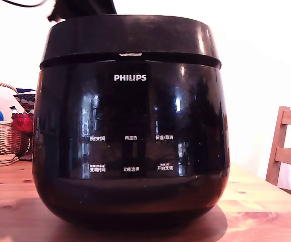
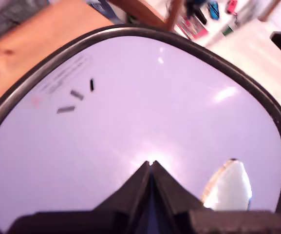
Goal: Close the rice cooker by pressing the lid down with medium force
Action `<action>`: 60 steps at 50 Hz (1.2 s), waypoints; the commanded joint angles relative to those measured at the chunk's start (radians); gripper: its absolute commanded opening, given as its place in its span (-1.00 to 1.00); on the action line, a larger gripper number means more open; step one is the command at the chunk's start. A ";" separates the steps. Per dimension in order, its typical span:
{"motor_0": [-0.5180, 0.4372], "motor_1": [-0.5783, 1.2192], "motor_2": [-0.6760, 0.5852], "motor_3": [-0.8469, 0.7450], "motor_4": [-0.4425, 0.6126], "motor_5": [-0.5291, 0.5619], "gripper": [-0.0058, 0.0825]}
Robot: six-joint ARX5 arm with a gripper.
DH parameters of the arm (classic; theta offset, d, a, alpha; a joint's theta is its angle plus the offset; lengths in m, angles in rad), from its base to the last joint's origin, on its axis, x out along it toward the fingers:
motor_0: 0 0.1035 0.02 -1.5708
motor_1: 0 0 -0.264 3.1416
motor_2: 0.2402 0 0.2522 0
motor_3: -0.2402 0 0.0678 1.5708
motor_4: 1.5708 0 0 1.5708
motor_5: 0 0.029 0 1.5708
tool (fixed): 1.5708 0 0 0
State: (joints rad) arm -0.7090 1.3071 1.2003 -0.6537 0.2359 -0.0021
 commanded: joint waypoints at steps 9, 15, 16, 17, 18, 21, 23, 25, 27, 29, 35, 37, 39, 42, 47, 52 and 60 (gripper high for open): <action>-0.024 -0.087 -0.211 0.133 -0.089 -0.056 -0.91; -0.037 -0.140 -0.280 0.202 -0.126 -0.078 -0.91; -0.039 -0.149 -0.291 0.214 -0.129 -0.078 -0.91; -0.040 -0.159 -0.303 0.226 -0.130 -0.079 -0.91; -0.040 -0.167 -0.314 0.238 -0.130 -0.079 -0.91; -0.043 -0.194 -0.347 0.270 -0.130 -0.079 -0.91; -0.045 -0.211 -0.367 0.287 -0.130 -0.079 -0.91; -0.047 -0.228 -0.384 0.298 -0.133 -0.078 -0.91; -0.047 -0.244 -0.399 0.305 -0.132 -0.076 -0.91; -0.050 -0.260 -0.414 0.309 -0.132 -0.075 -0.91; -0.064 -0.309 -0.456 0.324 -0.133 -0.052 -0.91; -0.070 -0.327 -0.473 0.338 -0.132 -0.050 -0.91; -0.076 -0.344 -0.490 0.344 -0.132 -0.050 -0.91; -0.084 -0.368 -0.509 0.343 -0.133 -0.039 -0.91; -0.095 -0.396 -0.534 0.340 -0.132 -0.030 -0.91; -0.099 -0.420 -0.558 0.341 -0.132 -0.016 -0.91; -0.099 -0.425 -0.567 0.332 -0.131 -0.005 -0.91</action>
State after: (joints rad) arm -0.8047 0.8577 0.6910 -0.2840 0.1040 -0.0216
